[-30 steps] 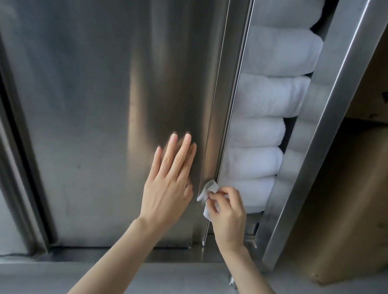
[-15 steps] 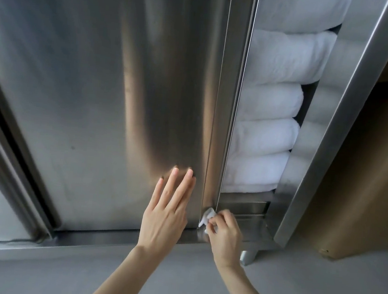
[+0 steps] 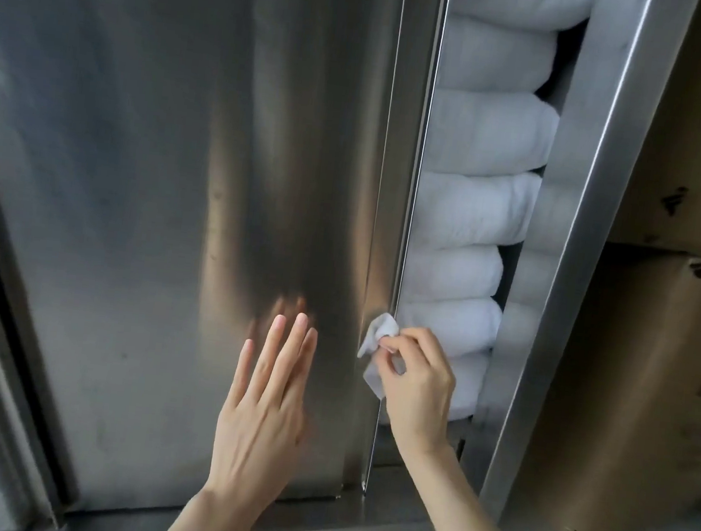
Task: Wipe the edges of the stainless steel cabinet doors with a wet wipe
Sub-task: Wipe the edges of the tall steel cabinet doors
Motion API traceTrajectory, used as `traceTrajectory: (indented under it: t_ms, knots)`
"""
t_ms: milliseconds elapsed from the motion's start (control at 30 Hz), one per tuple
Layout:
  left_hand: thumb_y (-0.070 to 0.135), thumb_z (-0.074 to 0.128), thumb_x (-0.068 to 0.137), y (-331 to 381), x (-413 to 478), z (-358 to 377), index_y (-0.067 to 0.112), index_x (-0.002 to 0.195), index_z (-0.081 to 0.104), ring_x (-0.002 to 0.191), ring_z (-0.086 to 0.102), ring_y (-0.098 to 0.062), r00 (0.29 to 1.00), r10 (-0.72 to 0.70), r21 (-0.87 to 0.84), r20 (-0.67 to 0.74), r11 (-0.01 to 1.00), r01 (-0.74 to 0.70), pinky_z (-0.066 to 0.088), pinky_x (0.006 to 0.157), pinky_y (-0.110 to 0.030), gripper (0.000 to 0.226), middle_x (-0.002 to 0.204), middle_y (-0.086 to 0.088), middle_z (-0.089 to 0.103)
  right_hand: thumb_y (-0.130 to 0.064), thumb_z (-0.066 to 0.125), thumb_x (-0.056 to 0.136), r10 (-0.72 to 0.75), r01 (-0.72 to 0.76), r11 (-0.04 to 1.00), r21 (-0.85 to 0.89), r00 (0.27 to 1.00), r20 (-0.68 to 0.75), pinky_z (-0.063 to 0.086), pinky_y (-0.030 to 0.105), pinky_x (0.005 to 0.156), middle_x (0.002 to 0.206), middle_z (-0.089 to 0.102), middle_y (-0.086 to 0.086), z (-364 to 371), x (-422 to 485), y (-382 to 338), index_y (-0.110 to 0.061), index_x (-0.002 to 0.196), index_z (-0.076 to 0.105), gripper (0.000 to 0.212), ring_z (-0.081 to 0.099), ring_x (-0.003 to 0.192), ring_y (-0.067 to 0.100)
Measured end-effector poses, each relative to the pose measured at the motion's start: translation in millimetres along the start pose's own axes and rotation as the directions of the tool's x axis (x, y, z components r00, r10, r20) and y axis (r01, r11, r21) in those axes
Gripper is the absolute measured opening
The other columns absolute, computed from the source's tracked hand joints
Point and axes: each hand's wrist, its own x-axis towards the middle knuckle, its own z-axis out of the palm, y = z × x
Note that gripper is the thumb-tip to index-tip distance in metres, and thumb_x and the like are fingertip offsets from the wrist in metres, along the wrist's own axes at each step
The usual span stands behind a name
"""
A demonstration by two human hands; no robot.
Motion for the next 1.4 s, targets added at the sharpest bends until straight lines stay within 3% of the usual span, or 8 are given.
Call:
traceTrajectory:
  t_ms: [267, 433, 567, 767, 967, 1133, 1233, 1400]
  knots:
    - [0.015, 0.058, 0.074, -2.8, 92.7, -51.4, 0.0, 0.143, 0.041, 0.146, 0.018, -0.027, 0.988, 0.095, 0.037, -0.121, 0.995, -0.091, 0.02, 0.114, -0.048, 0.073, 0.156, -0.012, 0.03, 0.012, 0.07, 0.067, -0.17, 0.171, 0.985, 0.001, 0.982, -0.086, 0.047, 0.02, 0.064, 0.073, 0.06, 0.004, -14.4, 89.5, -16.3, -0.003, 0.071, 0.064, 0.017, 0.058, 0.065, 0.018]
    - [0.029, 0.081, 0.068, -13.6, 139.9, -71.1, 0.003, 0.144, 0.041, 0.146, 0.021, -0.027, 0.985, 0.127, 0.055, -0.119, 0.991, -0.121, 0.024, 0.113, -0.051, 0.09, 0.157, -0.009, 0.029, 0.012, 0.069, 0.071, -0.173, 0.186, 0.981, 0.053, 0.965, -0.198, 0.049, 0.024, 0.058, 0.079, 0.061, 0.008, -22.9, 171.5, -37.2, -0.003, 0.078, 0.069, 0.017, 0.06, 0.065, 0.02]
    - [0.036, 0.07, 0.072, -16.6, 145.3, -73.0, 0.005, 0.144, 0.041, 0.145, 0.022, -0.025, 0.973, 0.179, 0.113, -0.146, 0.98, -0.164, 0.024, 0.112, -0.05, 0.083, 0.156, -0.007, 0.029, 0.012, 0.07, 0.068, -0.162, 0.19, 0.978, 0.085, 0.95, -0.268, 0.048, 0.031, 0.05, 0.074, 0.061, 0.011, -32.0, 243.0, -57.5, -0.001, 0.077, 0.071, 0.016, 0.058, 0.058, 0.023]
    - [0.043, 0.092, 0.046, -14.9, 148.8, -65.2, 0.006, 0.136, 0.051, 0.143, 0.022, -0.027, 0.973, 0.203, 0.173, -0.11, 0.968, -0.182, 0.019, 0.112, -0.048, 0.106, 0.149, -0.007, 0.041, 0.01, 0.066, 0.071, -0.151, 0.176, 0.983, 0.058, 0.944, -0.294, 0.043, 0.03, 0.051, 0.076, 0.06, 0.015, -47.4, 331.1, -85.9, 0.001, 0.074, 0.071, 0.011, 0.057, 0.061, 0.027]
    - [0.042, 0.092, 0.038, -5.2, 153.0, -61.2, 0.009, 0.129, 0.061, 0.135, 0.035, -0.025, 0.968, 0.215, 0.182, -0.126, 0.965, -0.191, 0.019, 0.111, -0.045, 0.101, 0.144, -0.004, 0.046, 0.004, 0.056, 0.08, -0.108, 0.128, 0.99, 0.055, 0.955, -0.276, 0.046, 0.038, 0.066, 0.089, 0.061, 0.014, -62.6, 400.3, -100.4, -0.001, 0.085, 0.072, 0.018, 0.057, 0.075, 0.026]
    - [0.033, 0.09, 0.055, -3.0, 163.4, -77.3, 0.006, 0.135, 0.054, 0.141, 0.029, -0.026, 0.941, 0.228, 0.13, -0.251, 0.971, -0.2, 0.027, 0.109, -0.051, 0.092, 0.15, -0.005, 0.04, 0.004, 0.059, 0.079, -0.092, 0.104, 0.994, 0.033, 0.963, -0.255, 0.04, 0.026, 0.06, 0.085, 0.061, 0.012, -63.2, 368.8, -91.4, -0.002, 0.082, 0.072, 0.015, 0.055, 0.071, 0.023]
    - [0.029, 0.078, 0.074, -12.1, 207.7, -110.1, 0.004, 0.141, 0.046, 0.145, 0.025, -0.027, 0.902, 0.202, 0.109, -0.381, 0.979, -0.173, 0.024, 0.114, -0.053, 0.079, 0.155, -0.006, 0.032, -0.001, 0.058, 0.083, -0.117, 0.115, 0.993, -0.024, 0.971, -0.21, 0.042, 0.028, 0.066, 0.092, 0.062, 0.012, -70.4, 384.7, -96.5, -0.003, 0.087, 0.073, 0.016, 0.057, 0.078, 0.024]
    - [0.048, 0.063, 0.085, -26.4, 290.3, -166.0, 0.008, 0.15, 0.03, 0.15, 0.01, -0.026, 0.931, 0.165, 0.161, -0.325, 0.98, -0.118, 0.01, 0.12, -0.053, 0.083, 0.161, -0.004, 0.019, -0.005, 0.053, 0.085, -0.053, 0.03, 0.995, -0.093, 0.965, -0.259, 0.024, 0.02, 0.058, 0.098, 0.062, 0.009, -74.1, 434.5, -114.8, -0.006, 0.087, 0.073, 0.02, 0.058, 0.081, 0.023]
